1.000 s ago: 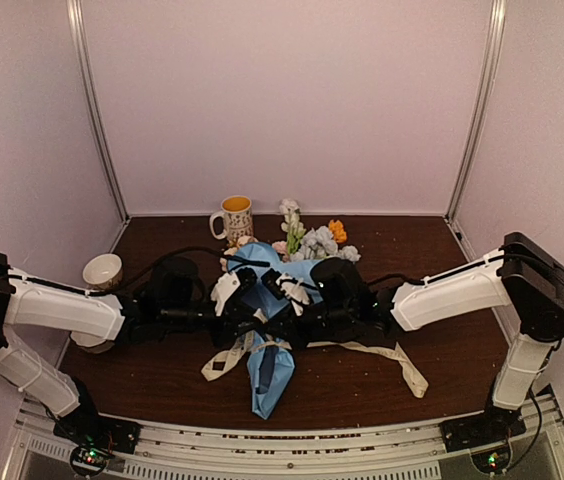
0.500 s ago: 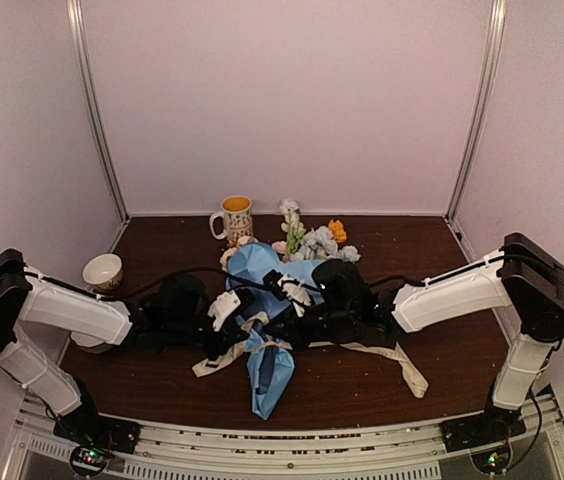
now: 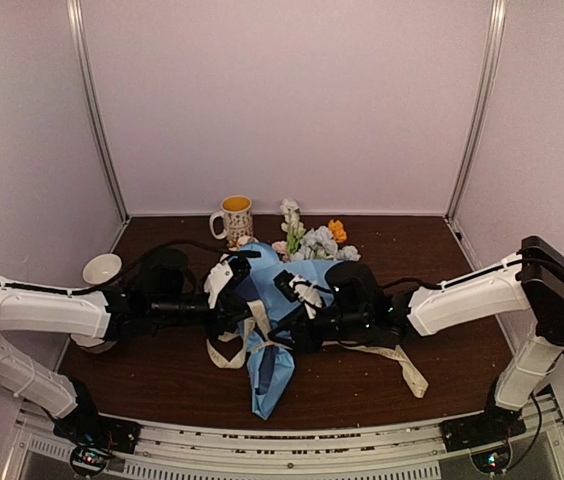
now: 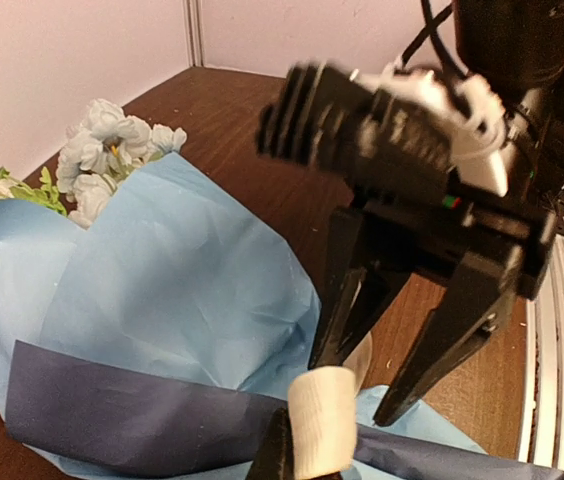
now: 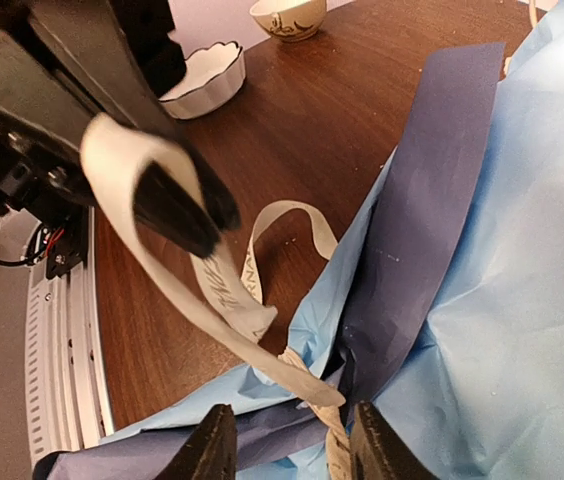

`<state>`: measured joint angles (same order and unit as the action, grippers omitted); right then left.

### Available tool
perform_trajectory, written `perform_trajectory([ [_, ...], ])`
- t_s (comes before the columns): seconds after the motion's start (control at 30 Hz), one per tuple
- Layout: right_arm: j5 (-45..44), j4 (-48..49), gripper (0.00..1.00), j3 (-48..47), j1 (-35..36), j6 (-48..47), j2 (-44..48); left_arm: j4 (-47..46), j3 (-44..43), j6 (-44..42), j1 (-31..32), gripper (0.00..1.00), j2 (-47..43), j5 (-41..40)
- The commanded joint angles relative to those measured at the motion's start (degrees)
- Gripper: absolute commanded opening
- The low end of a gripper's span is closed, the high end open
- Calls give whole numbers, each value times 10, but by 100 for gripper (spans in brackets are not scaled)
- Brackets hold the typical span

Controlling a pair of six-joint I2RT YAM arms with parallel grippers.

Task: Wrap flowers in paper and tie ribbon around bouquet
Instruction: Pass from the right arm to the left, then pass from the left arm to the right, then pass from the right arm to the left

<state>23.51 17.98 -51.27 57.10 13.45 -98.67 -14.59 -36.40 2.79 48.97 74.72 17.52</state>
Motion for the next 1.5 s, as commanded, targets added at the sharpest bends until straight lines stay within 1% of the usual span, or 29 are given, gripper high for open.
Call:
perform_trajectory([
  [0.0, 1, 17, 41, 24, -1, -6, 67, -36, -24, 16, 8, 0, 33, 29],
  [0.17, 10, 16, 44, 27, -1, -6, 104, -47, -19, 11, 11, 0, 41, 18],
  [0.3, 6, -19, 44, -22, -1, -19, 78, -48, -15, 10, 15, 0, 40, 17],
  [0.5, 18, -20, 44, -58, -1, -11, 45, -45, -15, 10, 19, 0, 42, 16],
  [0.57, 26, -16, 33, -59, -1, -8, 43, -42, -16, 10, 19, 0, 44, 15],
  [0.63, 27, -17, 17, -60, -1, -5, 42, -39, -18, 11, 19, 0, 44, 15],
  [0.7, 29, -20, 6, -57, -1, -5, 43, -39, -19, 10, 19, 0, 42, 13],
  [0.73, 31, -19, 2, -55, -2, -4, 45, -36, -18, 9, 19, 0, 42, 11],
  [0.77, 33, -18, 0, -54, -3, 0, 47, -32, -18, 6, 19, 0, 40, 8],
  [0.8, 33, -18, 0, -53, -4, 2, 49, -25, -19, 4, 19, 0, 38, 6],
  [0.87, 31, -19, 0, -50, -6, 5, 54, -5, -16, -6, 19, 22, 30, -3],
  [0.93, 27, -19, 0, -48, -5, 7, 58, 6, -1, -18, 19, 37, 15, -9],
  [1.07, 17, -10, 0, -38, -6, 15, 63, -9, 41, -31, 21, 58, -23, -16],
  [1.17, 18, -3, 0, -36, -5, 22, 61, -54, 59, -40, 30, 64, -33, -19],
  [1.3, 16, -1, 0, -37, -5, 25, 59, -116, 58, -39, 35, 65, -22, -14],
  [1.37, 14, 1, 0, -37, -5, 27, 60, -122, 42, -36, 35, 65, -2, -12],
  [1.47, 14, 1, 0, -36, -6, 28, 60, -110, 9, -33, 34, 66, 36, -29],
])
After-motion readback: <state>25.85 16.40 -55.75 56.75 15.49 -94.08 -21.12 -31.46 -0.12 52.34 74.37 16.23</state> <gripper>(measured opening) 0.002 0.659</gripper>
